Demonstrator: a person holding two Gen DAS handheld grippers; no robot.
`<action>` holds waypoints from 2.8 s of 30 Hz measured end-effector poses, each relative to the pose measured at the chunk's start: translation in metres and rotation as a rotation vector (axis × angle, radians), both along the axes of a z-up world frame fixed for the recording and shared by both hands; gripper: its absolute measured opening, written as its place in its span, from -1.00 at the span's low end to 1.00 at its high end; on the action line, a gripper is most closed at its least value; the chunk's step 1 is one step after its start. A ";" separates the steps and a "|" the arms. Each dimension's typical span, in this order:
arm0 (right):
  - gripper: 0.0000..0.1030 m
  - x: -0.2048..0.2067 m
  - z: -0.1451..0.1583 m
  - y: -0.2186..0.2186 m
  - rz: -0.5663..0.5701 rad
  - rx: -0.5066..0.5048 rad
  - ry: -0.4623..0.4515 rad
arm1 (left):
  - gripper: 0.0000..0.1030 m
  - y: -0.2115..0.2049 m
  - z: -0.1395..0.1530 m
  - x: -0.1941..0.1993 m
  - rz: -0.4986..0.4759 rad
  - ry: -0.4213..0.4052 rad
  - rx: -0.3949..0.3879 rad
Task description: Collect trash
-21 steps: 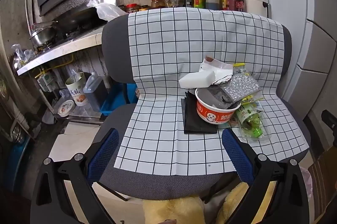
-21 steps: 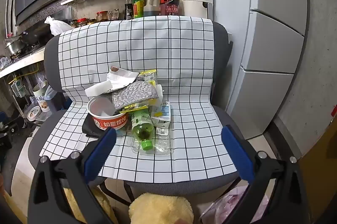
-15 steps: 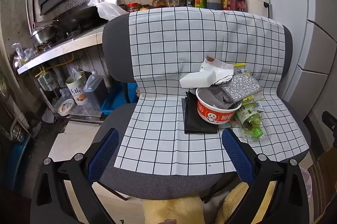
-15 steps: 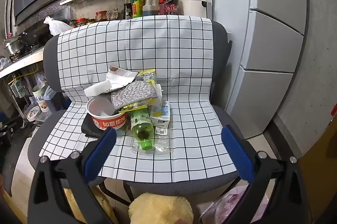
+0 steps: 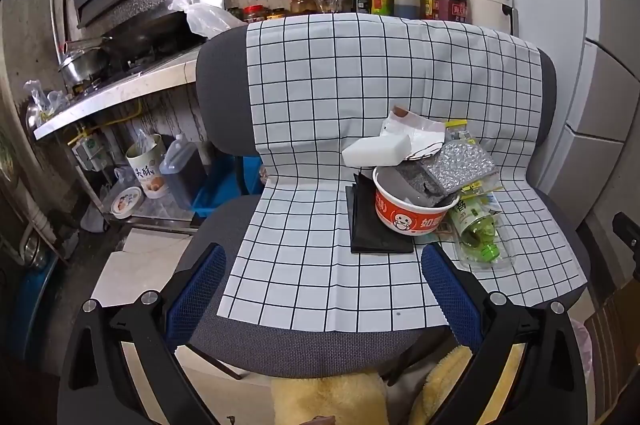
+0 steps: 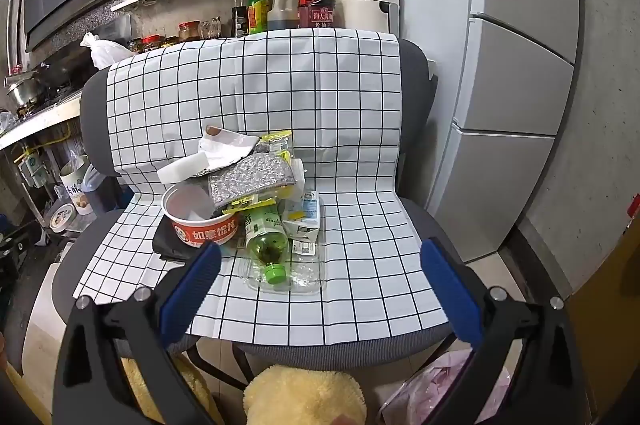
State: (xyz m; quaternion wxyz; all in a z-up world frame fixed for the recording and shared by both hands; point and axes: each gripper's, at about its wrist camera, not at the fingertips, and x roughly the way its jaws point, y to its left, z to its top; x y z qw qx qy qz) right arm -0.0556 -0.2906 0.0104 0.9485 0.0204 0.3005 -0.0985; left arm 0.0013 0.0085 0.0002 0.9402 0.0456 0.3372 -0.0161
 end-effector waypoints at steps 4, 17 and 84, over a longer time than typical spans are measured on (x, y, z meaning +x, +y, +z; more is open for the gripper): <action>0.89 0.000 0.000 0.000 0.000 -0.001 0.000 | 0.88 -0.002 -0.001 0.000 0.002 0.000 0.001; 0.89 -0.001 0.000 -0.002 -0.002 0.001 0.003 | 0.88 -0.005 -0.001 -0.001 0.012 0.005 -0.004; 0.89 0.021 -0.021 -0.003 0.042 0.032 0.045 | 0.88 -0.003 -0.018 0.015 0.033 0.053 -0.007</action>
